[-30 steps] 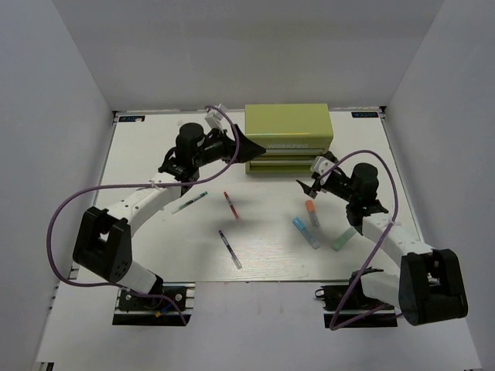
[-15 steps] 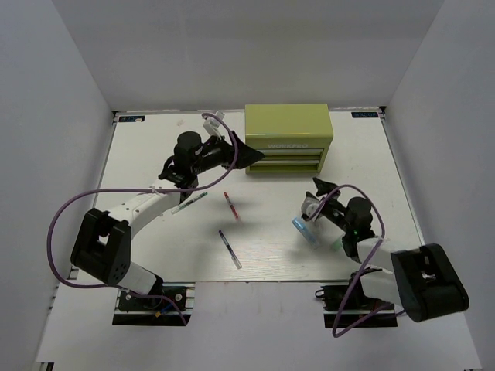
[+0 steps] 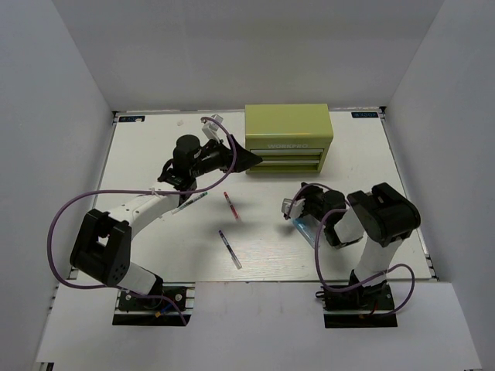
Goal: Sort the stationery into containers
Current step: Open the drawer
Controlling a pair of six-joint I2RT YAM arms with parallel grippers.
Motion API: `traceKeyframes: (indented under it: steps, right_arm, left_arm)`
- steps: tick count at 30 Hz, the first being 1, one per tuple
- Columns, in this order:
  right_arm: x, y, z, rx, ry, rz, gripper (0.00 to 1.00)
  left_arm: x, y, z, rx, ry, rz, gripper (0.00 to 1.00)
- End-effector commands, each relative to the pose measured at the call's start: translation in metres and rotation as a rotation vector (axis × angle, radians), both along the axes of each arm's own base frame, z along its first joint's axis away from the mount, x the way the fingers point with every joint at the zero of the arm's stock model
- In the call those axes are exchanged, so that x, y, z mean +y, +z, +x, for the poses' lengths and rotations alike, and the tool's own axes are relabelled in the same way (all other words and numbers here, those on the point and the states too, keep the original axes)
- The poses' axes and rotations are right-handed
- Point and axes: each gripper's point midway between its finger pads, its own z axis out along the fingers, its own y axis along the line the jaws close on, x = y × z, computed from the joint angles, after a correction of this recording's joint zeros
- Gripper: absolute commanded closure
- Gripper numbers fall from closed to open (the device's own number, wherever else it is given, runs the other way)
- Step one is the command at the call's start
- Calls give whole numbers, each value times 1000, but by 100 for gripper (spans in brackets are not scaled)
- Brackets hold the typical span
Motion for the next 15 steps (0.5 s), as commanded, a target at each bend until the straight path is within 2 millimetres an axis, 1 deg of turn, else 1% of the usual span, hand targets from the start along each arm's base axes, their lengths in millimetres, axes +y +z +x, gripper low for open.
traceKeyframes:
  steps: [1, 2, 3, 4, 6, 7, 8, 9, 10, 13, 15]
  right_arm:
    - [4, 167, 20, -629, -60, 225, 66]
    - [4, 172, 21, -636, -66, 240, 66]
    - [7, 186, 21, -663, -65, 266, 66]
    - [8, 183, 23, -638, -67, 261, 66]
    - [13, 192, 24, -652, -65, 274, 62]
    - [13, 197, 23, -675, -69, 273, 62]
    - [13, 203, 24, -698, -70, 280, 60]
    - [16, 199, 25, -699, -67, 274, 58]
    - [15, 209, 26, -748, -76, 264, 56]
    - [16, 218, 29, -760, -90, 295, 56]
    - [17, 218, 31, -767, -91, 285, 56]
  left_arm:
    - [4, 22, -10, -68, -18, -29, 6]
    - [7, 22, -7, -68, -9, -29, 6]
    - [7, 22, -7, -68, -9, -29, 6]
    - [7, 17, -8, -59, -9, -24, 6]
    - [7, 20, -7, -70, -9, -29, 6]
    - [8, 17, -8, -71, -9, -30, 6]
    - [7, 17, -10, -71, -18, -30, 6]
    - [7, 19, -9, -80, -18, -35, 6]
    - [7, 18, -10, -73, -18, -40, 6]
    - [7, 17, -10, -73, -18, -40, 6]
    - [6, 17, -12, -72, -27, -40, 6]
